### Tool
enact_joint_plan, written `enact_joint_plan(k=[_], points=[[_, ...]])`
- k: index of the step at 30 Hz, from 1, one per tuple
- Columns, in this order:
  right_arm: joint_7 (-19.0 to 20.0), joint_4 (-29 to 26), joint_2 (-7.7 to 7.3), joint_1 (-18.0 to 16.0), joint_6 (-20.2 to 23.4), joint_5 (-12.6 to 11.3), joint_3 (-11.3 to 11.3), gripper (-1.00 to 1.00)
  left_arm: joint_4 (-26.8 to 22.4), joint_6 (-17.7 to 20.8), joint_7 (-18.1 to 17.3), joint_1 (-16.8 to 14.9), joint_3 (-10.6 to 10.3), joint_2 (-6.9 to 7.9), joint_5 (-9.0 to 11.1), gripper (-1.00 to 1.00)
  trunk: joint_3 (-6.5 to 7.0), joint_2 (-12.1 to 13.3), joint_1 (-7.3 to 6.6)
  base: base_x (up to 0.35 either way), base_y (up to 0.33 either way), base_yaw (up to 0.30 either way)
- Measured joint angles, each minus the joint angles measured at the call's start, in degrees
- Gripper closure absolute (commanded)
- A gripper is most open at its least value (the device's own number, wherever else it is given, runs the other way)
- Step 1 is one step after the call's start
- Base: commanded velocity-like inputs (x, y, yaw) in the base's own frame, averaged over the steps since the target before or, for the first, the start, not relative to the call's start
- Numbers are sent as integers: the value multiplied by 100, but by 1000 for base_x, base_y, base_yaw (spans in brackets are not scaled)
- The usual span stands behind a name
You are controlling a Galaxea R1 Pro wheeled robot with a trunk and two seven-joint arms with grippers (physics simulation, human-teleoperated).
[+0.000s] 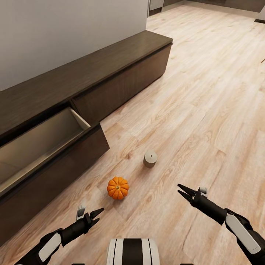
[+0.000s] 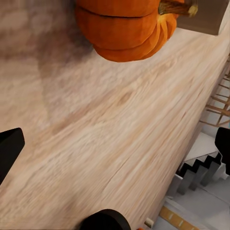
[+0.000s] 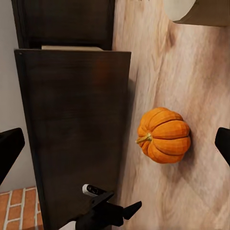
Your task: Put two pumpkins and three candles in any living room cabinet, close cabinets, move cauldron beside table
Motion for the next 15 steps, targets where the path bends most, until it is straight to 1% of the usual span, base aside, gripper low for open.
enact_joint_plan(k=[3, 6, 11, 15], points=[[-1, -1, 0, 1, 0, 0, 0, -100, 1, -2, 0, 1, 0, 0, -3, -100, 0, 0, 0, 136, -103, 0], [5, 0, 0, -1, 0, 0, 0, -100, 0, -2, -1, 0, 0, 8, -1, -100, 0, 0, 1, 81, -31, 0], [7, 1, 0, -3, 0, 0, 0, -100, -1, -2, 4, 0, 0, 17, 2, -100, 0, 0, -1, 249, -5, 0], [8, 1, 0, -2, 0, 0, 0, -100, 3, -2, 5, -1, 0, 23, 4, -100, 0, 0, 1, 78, 0, 0]])
